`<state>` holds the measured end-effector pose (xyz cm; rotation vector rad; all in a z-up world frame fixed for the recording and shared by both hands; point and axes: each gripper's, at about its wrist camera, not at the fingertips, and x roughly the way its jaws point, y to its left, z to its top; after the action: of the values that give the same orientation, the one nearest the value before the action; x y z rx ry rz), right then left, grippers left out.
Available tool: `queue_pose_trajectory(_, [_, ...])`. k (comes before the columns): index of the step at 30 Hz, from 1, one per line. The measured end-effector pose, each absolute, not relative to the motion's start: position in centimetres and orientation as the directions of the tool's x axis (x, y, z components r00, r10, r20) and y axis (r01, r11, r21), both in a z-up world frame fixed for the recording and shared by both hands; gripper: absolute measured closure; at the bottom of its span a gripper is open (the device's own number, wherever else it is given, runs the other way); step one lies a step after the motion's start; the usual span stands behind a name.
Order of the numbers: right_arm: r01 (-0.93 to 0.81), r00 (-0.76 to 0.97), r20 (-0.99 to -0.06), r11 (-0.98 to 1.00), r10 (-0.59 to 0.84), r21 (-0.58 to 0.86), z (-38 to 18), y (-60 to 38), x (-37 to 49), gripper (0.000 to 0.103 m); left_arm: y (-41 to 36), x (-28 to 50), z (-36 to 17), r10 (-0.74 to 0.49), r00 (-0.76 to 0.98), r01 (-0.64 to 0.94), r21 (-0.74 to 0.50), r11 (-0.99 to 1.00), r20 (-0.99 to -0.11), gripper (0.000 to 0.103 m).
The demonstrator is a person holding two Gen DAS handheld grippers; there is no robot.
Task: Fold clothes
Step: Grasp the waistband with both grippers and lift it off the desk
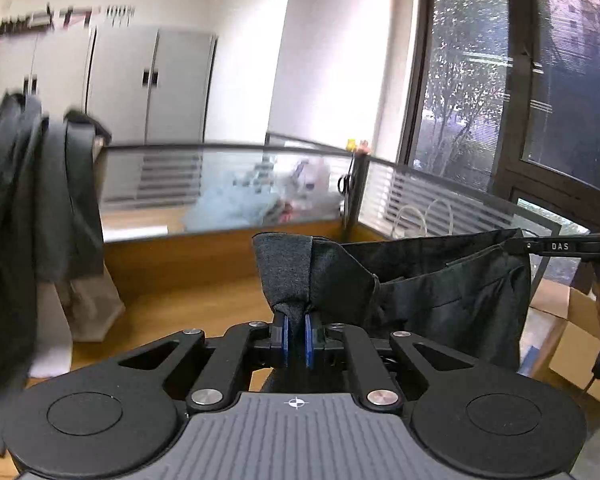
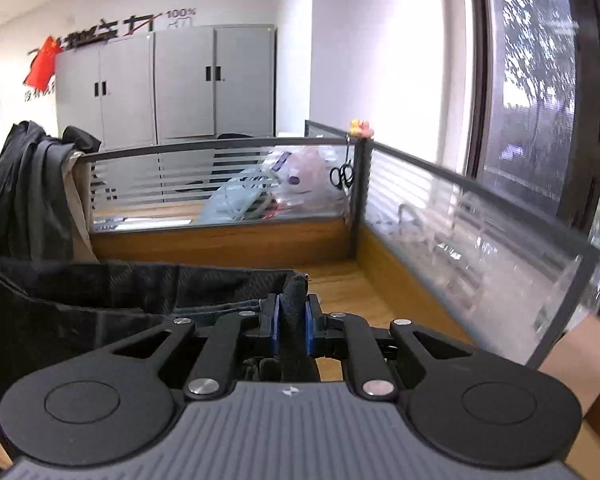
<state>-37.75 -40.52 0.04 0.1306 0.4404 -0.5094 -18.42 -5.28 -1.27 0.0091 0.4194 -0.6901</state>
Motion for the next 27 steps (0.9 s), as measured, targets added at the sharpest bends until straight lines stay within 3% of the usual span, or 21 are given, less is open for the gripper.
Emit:
queue_pose_trajectory(6, [0.451, 0.815, -0.405, 0.892, -0.413, -0.001, 1.8, -42.5, -38.5, 0.089, -6.3, -18.2, -1.1, -0.565, 0.734, 0.537, -0.186, 0.823, -0.378, 0.093])
queue_pose_trajectory(12, [0.369, 0.869, -0.34, 0.928, -0.361, -0.043, 5.4, -44.0, -33.3, 0.089, -5.6, -14.5, 0.8, -0.497, 0.792, 0.444, -0.226, 0.867, -0.354, 0.093])
queue_pose_trajectory(21, [0.27, 0.897, -0.338, 0.959, -0.285, -0.091, 7.1, -45.9, -16.9, 0.09, -3.3, -2.0, 2.2, -0.415, 0.842, 0.349, -0.239, 0.906, -0.344, 0.093])
queue_pose_trajectory(27, [0.262, 0.859, -0.43, 0.96, -0.278, -0.096, 3.9, -48.3, -3.6, 0.09, -3.6, 8.1, 0.8, -0.381, 0.835, 0.3, -0.253, 0.92, -0.397, 0.093])
